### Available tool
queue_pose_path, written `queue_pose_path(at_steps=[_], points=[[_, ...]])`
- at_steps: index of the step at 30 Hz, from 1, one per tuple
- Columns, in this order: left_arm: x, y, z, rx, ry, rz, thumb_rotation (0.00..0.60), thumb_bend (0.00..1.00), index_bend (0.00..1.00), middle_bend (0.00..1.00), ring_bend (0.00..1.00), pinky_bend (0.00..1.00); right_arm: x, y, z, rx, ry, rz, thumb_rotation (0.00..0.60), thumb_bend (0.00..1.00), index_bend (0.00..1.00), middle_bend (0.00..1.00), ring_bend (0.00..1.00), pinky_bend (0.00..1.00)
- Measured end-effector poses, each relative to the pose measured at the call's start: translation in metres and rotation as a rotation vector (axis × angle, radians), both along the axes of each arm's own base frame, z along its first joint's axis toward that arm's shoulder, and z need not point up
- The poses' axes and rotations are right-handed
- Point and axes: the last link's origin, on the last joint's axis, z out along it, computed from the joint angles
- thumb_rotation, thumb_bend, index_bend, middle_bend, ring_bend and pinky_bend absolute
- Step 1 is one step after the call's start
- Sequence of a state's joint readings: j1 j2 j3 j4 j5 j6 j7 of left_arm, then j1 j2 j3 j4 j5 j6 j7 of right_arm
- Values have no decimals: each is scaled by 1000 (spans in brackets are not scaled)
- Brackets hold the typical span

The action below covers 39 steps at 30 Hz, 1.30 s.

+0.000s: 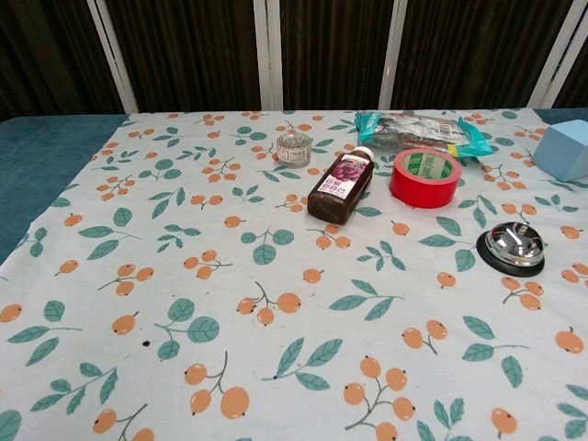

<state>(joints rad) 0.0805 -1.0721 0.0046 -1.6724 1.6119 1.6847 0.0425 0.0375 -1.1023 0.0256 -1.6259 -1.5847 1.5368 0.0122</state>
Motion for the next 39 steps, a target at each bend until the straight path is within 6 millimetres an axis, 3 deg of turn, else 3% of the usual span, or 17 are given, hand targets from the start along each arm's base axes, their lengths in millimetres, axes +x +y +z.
queue_pose_path(at_steps=[19,28,39], points=[[0,-2,-1,-6,1,10,600,295,82,0,0,90,6,-3,-5,-46,-2,59,600,954,57,0,0,0],[1,-5,-2,-5,9,15,600,295,81,0,0,90,16,-18,-32,26,-36,140,600,998,62,0,0,0],[0,-3,-3,-5,11,25,600,295,81,0,0,90,49,-70,-80,132,-72,211,600,1000,47,16,0,0]])
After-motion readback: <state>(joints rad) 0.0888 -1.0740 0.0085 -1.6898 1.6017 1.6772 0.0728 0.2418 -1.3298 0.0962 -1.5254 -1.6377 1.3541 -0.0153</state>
